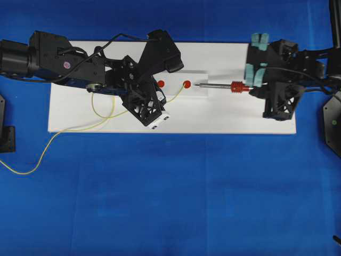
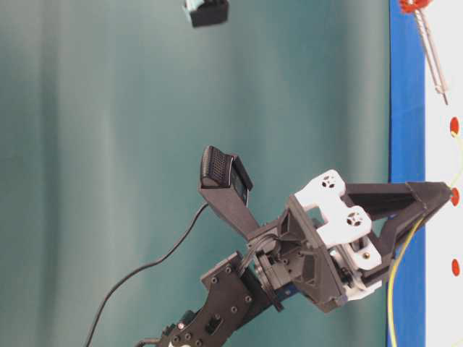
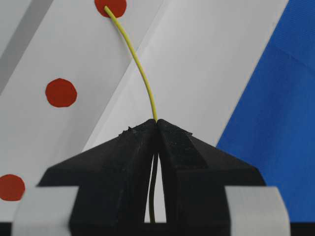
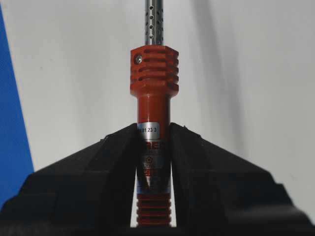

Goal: Touch the tip of the soldering iron to the tip of the solder at the mark.
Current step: 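Bring the iron tip with the right gripper to the solder tip at the right dot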

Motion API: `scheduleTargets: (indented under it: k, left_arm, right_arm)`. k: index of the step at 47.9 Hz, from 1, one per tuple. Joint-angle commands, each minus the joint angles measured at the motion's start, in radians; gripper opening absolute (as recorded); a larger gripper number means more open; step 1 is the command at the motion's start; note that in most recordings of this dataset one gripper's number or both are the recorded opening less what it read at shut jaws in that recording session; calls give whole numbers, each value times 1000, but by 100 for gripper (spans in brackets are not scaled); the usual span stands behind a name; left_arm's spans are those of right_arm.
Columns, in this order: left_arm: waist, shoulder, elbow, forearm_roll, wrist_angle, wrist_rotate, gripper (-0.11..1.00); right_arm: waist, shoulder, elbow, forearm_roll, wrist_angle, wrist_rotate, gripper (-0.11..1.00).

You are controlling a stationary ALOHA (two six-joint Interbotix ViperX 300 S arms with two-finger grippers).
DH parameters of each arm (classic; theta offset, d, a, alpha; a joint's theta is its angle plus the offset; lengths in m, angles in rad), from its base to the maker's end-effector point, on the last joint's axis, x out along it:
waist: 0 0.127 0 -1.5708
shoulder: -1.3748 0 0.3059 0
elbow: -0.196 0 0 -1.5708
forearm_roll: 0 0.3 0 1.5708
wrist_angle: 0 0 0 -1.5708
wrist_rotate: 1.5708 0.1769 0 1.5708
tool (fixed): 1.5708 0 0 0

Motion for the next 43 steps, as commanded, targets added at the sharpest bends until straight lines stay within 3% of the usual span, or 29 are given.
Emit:
scheduleTargets:
  k: [1,43]
  left_arm:
    - [-2,-32,-18,3,-6,2,3]
    - [-2,-29,-26,3,-2,8,3]
  right_arm:
    - [0,15,-37,0,-9,2,7]
    - [-2,55,-64,-3,-17,0,7]
